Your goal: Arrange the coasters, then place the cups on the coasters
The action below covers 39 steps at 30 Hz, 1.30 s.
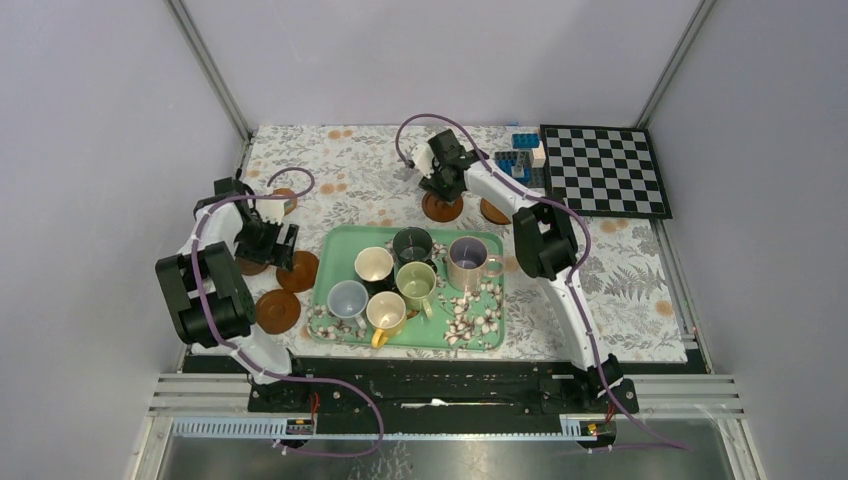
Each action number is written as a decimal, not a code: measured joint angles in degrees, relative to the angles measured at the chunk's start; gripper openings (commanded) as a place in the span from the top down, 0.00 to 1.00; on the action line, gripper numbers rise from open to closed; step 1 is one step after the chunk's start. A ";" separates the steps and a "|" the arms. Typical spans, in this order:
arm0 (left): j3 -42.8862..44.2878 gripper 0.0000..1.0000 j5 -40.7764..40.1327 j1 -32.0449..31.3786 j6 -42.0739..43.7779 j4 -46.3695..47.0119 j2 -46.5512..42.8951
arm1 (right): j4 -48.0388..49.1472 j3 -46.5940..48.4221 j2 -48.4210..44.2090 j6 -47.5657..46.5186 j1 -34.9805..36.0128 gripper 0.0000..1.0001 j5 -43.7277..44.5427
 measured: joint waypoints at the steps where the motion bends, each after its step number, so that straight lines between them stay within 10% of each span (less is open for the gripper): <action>1: -0.26 0.20 -0.63 -0.26 0.39 1.11 0.31 | -0.13 0.52 0.26 0.00 -0.04 0.44 0.42; 16: 0.35 0.44 -5.44 -6.80 -3.85 11.30 9.42 | 1.79 -4.83 -2.54 -1.36 -0.90 0.43 0.74; 39: 35.95 0.59 -2.01 -21.03 -28.94 22.99 36.09 | 2.67 -6.40 -3.63 0.42 -2.36 0.40 -0.74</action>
